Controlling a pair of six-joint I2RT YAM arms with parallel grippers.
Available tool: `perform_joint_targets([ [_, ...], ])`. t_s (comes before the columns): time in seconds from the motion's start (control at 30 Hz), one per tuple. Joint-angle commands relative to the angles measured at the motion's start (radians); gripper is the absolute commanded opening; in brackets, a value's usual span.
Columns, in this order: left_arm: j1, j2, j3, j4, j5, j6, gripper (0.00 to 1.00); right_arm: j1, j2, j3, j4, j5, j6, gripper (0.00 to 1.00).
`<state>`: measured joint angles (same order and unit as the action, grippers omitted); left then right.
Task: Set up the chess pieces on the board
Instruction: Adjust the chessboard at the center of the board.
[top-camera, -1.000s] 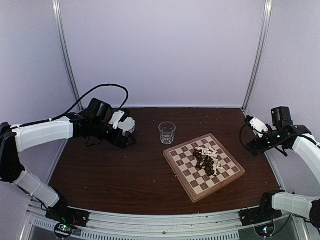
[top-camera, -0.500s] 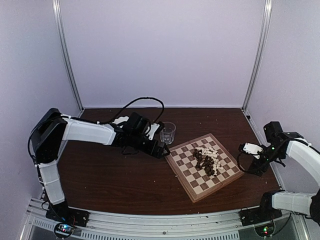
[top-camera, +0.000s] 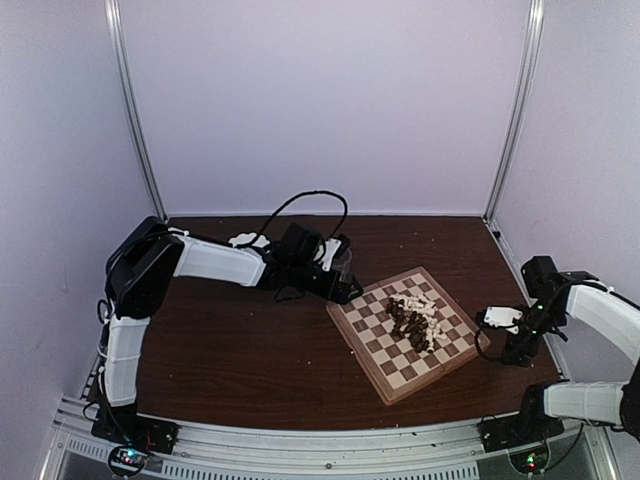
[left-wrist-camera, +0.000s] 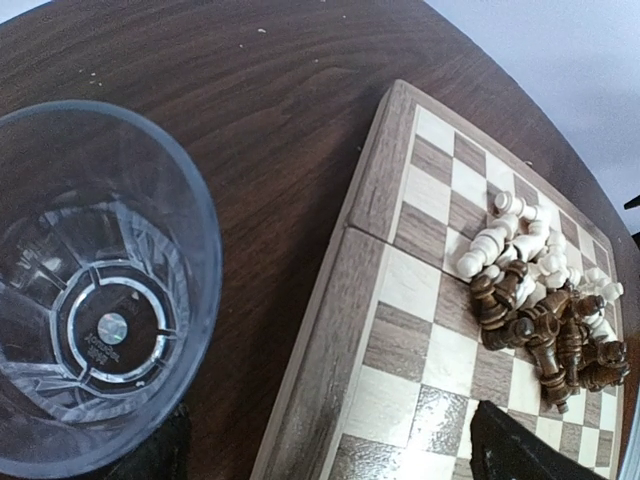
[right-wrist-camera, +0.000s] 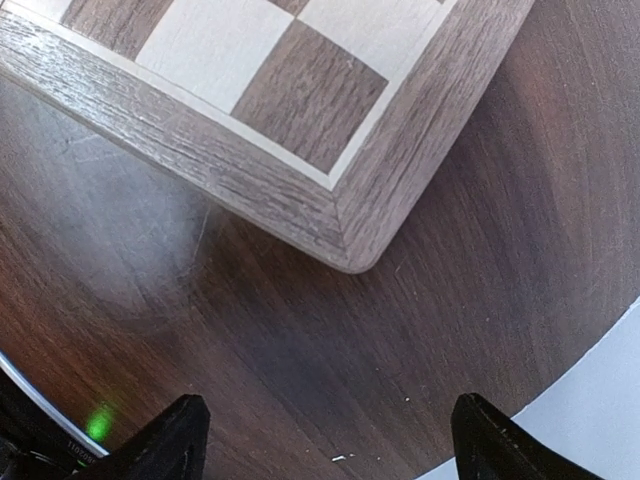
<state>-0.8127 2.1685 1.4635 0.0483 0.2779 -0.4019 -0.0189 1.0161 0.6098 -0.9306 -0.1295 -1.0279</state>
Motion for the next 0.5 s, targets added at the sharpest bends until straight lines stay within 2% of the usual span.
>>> perform_joint_targets([
  [0.0,-0.005,0.018,0.005,0.091,0.033,-0.005,0.97,-0.007,0.036,-0.012,0.058,-0.01,-0.034,0.88],
  [0.03,-0.005,0.02,-0.008,0.112,0.045,-0.012,0.96,-0.007,0.046,-0.008,0.065,-0.023,-0.042,0.87],
  [0.13,-0.011,0.028,-0.012,0.112,0.068,-0.011,0.96,-0.007,0.112,0.024,0.058,-0.081,-0.077,0.71],
  [0.2,-0.015,0.033,-0.011,0.107,0.075,-0.004,0.95,-0.007,0.172,0.06,0.038,-0.107,-0.082,0.66],
  [0.33,-0.023,0.039,-0.011,0.094,0.075,-0.003,0.94,-0.007,0.268,0.095,0.054,-0.123,-0.068,0.61],
  [0.47,-0.027,0.042,-0.012,0.074,0.075,-0.003,0.94,-0.007,0.304,0.083,0.112,-0.126,-0.063,0.61],
])
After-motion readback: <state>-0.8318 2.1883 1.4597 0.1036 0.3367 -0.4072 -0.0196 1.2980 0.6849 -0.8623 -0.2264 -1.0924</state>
